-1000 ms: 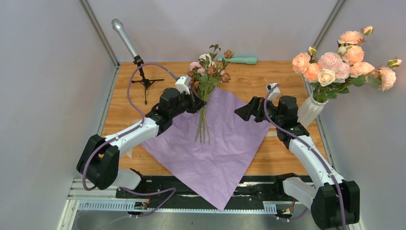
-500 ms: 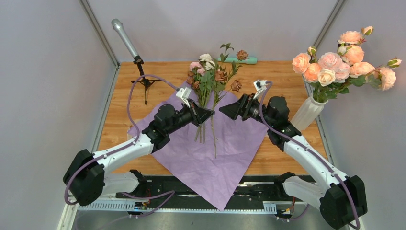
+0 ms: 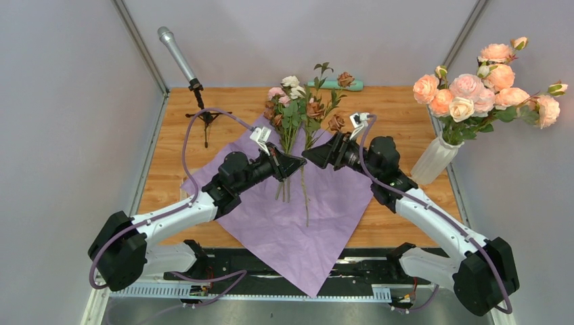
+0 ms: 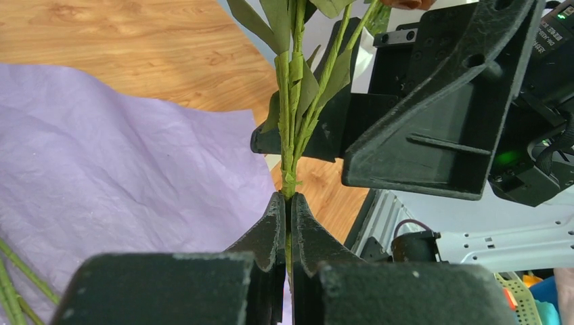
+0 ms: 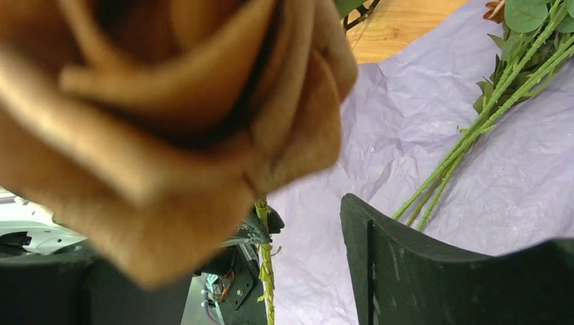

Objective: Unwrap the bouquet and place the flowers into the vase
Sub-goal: Pick up the fake flower from the wrapping paper.

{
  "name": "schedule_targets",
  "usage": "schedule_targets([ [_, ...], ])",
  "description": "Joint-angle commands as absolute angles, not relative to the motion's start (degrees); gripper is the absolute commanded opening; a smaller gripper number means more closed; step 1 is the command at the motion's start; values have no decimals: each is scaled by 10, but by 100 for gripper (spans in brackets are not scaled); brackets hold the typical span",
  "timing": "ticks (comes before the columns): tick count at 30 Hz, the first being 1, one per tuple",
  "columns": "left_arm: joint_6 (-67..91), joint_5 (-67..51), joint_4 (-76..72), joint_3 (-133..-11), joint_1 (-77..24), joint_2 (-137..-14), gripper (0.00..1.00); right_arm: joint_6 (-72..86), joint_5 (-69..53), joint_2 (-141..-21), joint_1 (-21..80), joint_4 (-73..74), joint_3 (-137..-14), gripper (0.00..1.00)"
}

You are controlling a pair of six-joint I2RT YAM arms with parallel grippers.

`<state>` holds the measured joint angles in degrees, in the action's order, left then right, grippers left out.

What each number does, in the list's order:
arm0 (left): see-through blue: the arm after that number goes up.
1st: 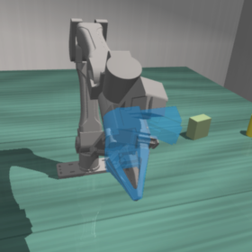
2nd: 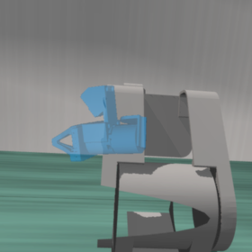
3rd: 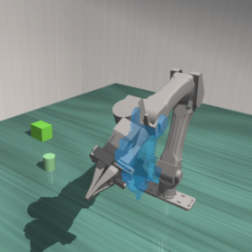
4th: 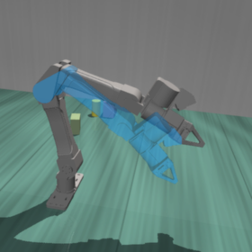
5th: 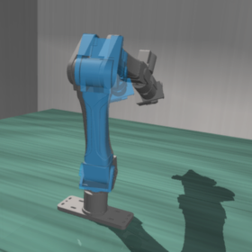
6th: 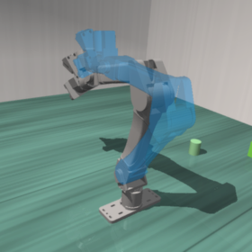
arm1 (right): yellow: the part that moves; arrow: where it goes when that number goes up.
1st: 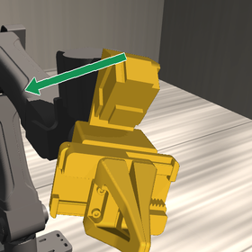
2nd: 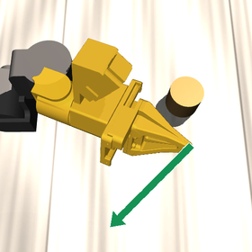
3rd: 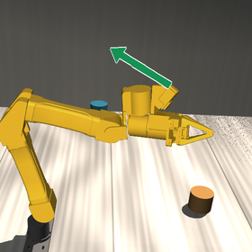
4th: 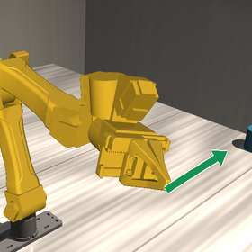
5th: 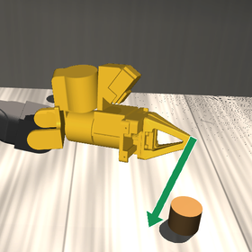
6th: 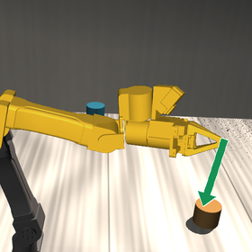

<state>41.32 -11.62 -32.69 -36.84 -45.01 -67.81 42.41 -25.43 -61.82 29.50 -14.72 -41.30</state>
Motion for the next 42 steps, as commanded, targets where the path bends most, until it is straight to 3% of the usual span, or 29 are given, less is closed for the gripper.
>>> schedule_targets([
  [1, 418, -122, -362, -373, -455, -667, 0, 435, -237, -630, 304, -192, -445, 69],
  [6, 416, -128, -362, -377, -457, -669, 0, 434, -237, -641, 308, -198, -451, 51],
  [20, 416, -136, -362, -380, -460, -677, 0, 434, -236, -650, 313, -206, -458, 26],
  [29, 414, -131, -346, -386, -460, -679, 0, 418, -235, -647, 315, -198, -458, 0],
  [33, 409, -131, -329, -392, -460, -680, 2, 391, -230, -638, 316, -179, -462, 0],
  [34, 407, -129, -325, -395, -460, -678, 7, 375, -226, -632, 317, -166, -465, 0],
  [36, 398, -122, -309, -398, -460, -672, 26, 347, -216, -619, 319, -137, -473, 0],
  [37, 388, -114, -296, -399, -460, -669, 45, 318, -209, -610, 321, -119, -478, 0],
  [38, 382, -110, -286, -404, -459, -661, 54, 294, -202, -601, 322, -96, -485, 0],
  [39, 367, -100, -261, -408, -459, -657, 71, 266, -192, -587, 323, -70, -493, 0],
  [42, 305, -73, -183, -440, -452, -634, 93, 168, -153, -551, 325, 16, -523, 0],
])
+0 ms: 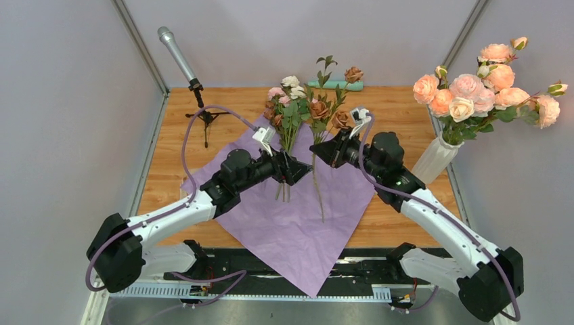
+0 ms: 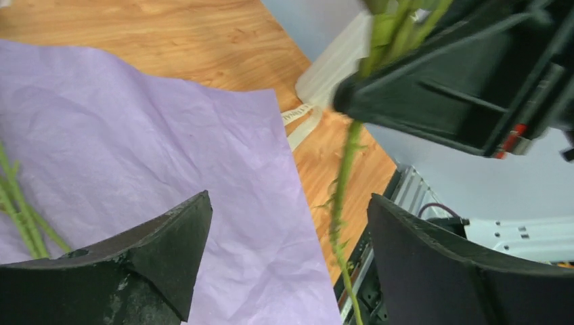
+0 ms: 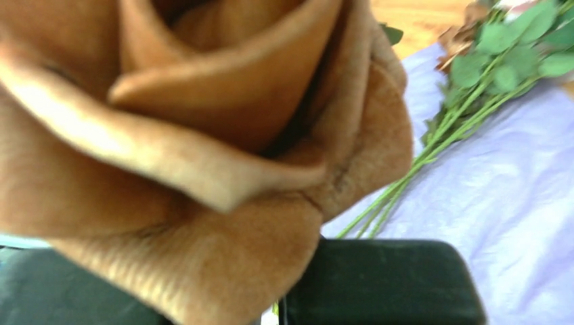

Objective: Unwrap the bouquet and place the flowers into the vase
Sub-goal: Pick up the fake flower from the wrapping paper, then insert the fake flower into the vase.

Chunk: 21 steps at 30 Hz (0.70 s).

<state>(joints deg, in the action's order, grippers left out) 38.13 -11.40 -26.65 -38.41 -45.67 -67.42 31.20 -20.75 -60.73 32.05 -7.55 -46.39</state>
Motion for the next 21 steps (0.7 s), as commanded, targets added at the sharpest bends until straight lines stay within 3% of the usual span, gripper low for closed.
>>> schedule_targets([
  [1, 290, -47, -132, -448, -450, -629, 96, 134, -134, -539, 325, 48, -535, 0],
  [5, 226, 11, -2, -489, -390, -599, 100, 20, -13, -490, 325, 121, -572, 0],
  [13, 175, -70, 124, -532, -173, -581, 100, -123, 281, -446, 315, 128, -626, 0],
  [17, 157, -57, 155, -544, -111, -568, 100, -156, 322, -454, 264, 116, -652, 0],
  [21, 105, -23, 199, -574, -103, -556, 100, -132, 279, -435, 163, 100, -661, 0],
])
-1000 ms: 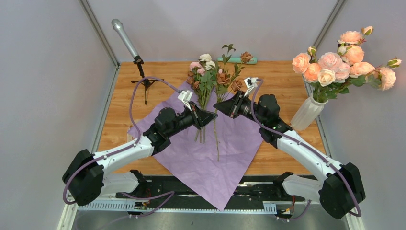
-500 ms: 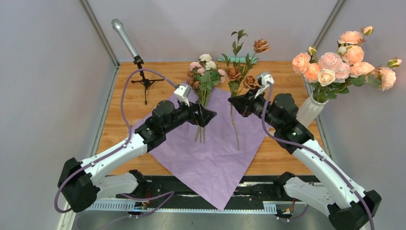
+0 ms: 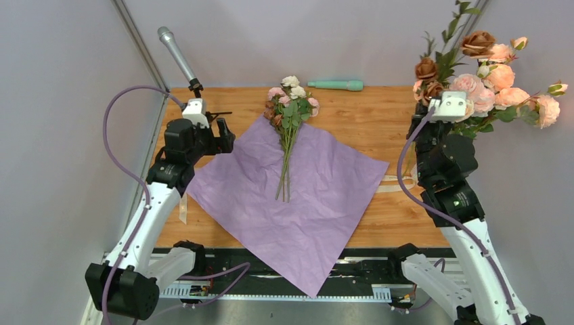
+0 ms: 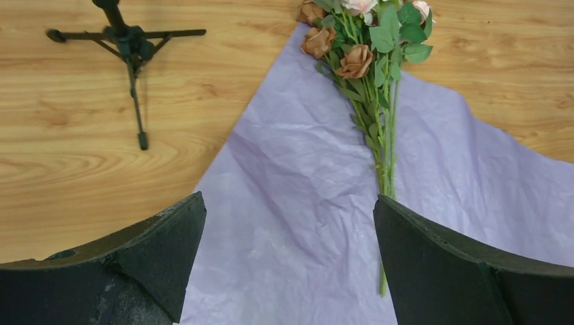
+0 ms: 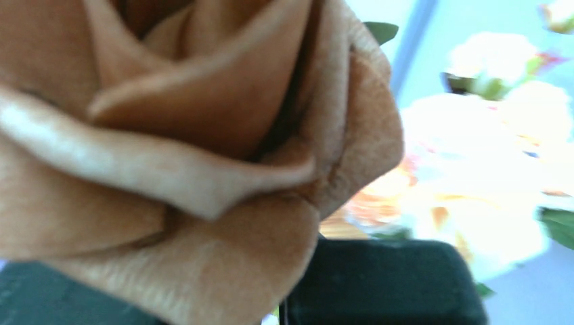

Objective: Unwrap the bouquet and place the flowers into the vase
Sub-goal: Insert the fake flower into the vase.

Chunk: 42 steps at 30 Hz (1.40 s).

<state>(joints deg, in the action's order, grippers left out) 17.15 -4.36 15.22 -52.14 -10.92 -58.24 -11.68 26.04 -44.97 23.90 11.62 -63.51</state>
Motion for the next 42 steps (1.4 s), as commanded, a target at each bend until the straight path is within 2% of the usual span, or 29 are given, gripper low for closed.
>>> schedule_targets([
  [1, 97, -12, 206, -579, -103, -553, 100, -123, 268, -431, 136, 99, -667, 0],
  [7, 60, 42, 222, -574, -104, -533, 100, -130, 243, -436, 35, 103, -684, 0],
  [11, 54, 55, 223, -563, -104, -531, 100, -147, 257, -413, 26, 93, -694, 0],
  [15, 49, 63, 226, -564, -104, -530, 100, -203, 311, -396, 23, 27, -658, 0],
  [19, 45, 72, 229, -563, -104, -529, 100, -203, 291, -372, 20, -52, -606, 0],
  [23, 41, 83, 231, -563, -104, -528, 100, -233, 322, -348, 19, -170, -552, 0],
  [30, 33, 96, 234, -563, -107, -526, 100, -284, 387, -349, -3, -265, -538, 0],
  [34, 29, 105, 237, -562, -113, -526, 100, -236, 364, -361, -59, -283, -530, 0],
  [42, 24, 111, 238, -559, -129, -523, 100, -64, 205, -398, -169, -206, -562, 0],
])
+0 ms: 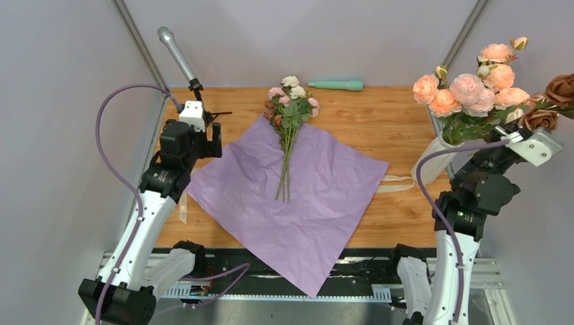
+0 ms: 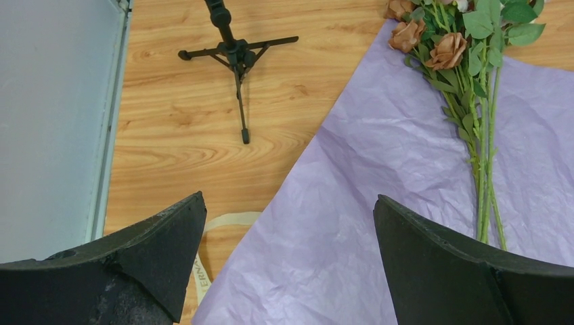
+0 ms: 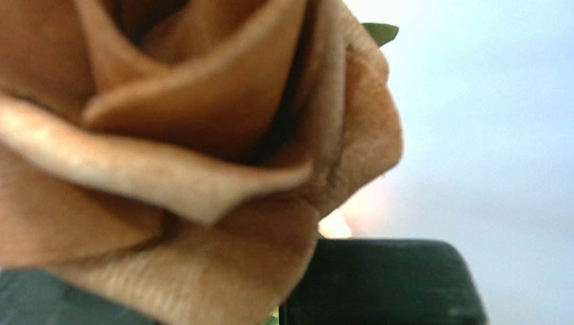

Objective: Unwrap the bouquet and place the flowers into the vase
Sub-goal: Insert the fake flower into the vase.

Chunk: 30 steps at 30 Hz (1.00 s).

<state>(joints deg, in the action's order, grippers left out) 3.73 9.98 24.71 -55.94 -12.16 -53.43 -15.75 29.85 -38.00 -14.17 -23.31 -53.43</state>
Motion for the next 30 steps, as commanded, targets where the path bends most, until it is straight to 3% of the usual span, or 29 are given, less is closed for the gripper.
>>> schedule_targets([
  [1, 24, 110, 237, -559, -130, -523, 100, -57, 190, -400, -169, -207, -561, 0],
  [11, 24, 104, 236, -556, -133, -529, 100, -42, 112, -433, -171, -231, -558, 0],
  [30, 20, 96, 234, -554, -133, -533, 100, -91, 83, -484, -172, -314, -524, 0],
])
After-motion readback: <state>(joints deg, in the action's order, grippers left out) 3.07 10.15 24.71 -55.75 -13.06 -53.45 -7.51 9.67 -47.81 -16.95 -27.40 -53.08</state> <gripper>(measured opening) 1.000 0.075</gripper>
